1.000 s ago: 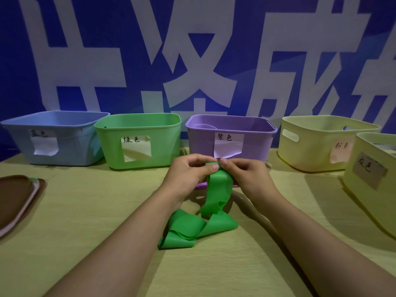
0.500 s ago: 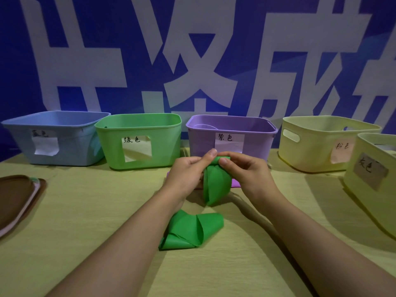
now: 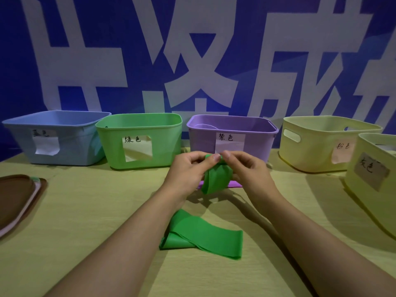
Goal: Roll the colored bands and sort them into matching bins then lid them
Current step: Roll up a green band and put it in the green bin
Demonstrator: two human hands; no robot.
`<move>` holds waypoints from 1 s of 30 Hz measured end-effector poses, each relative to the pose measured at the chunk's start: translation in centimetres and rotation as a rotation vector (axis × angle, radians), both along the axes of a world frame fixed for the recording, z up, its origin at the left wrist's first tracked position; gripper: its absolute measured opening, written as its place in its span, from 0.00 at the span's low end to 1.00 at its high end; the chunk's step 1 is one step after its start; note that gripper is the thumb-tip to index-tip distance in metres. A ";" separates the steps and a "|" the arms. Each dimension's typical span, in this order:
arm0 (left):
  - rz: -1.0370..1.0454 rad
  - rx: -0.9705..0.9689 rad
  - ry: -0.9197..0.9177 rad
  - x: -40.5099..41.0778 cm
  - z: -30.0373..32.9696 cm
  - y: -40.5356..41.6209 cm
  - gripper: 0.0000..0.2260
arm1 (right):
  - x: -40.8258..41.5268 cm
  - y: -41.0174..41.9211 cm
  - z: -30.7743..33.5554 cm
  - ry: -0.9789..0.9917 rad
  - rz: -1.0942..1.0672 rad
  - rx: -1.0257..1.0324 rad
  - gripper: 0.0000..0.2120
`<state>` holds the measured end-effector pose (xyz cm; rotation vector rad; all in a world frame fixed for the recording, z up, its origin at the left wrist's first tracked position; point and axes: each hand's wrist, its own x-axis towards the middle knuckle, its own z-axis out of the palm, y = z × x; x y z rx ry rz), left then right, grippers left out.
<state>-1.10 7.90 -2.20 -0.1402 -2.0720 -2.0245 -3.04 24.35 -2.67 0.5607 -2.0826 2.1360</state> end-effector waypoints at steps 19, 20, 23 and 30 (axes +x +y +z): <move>0.000 -0.063 0.057 0.2 -0.1 -0.1 0.12 | -0.4 0.1 -0.2 0.004 -0.121 0.127 0.14; 0.000 -0.061 0.059 0.2 0.0 -0.1 0.13 | -0.5 0.1 -0.2 0.004 -0.116 0.122 0.13; 0.002 -0.054 0.064 0.2 0.0 0.0 0.14 | -0.7 0.2 -0.3 0.007 -0.087 0.097 0.11; -0.017 0.013 -0.010 -0.2 -0.3 -0.1 0.15 | -1.1 0.0 -0.6 0.036 -0.044 0.030 0.07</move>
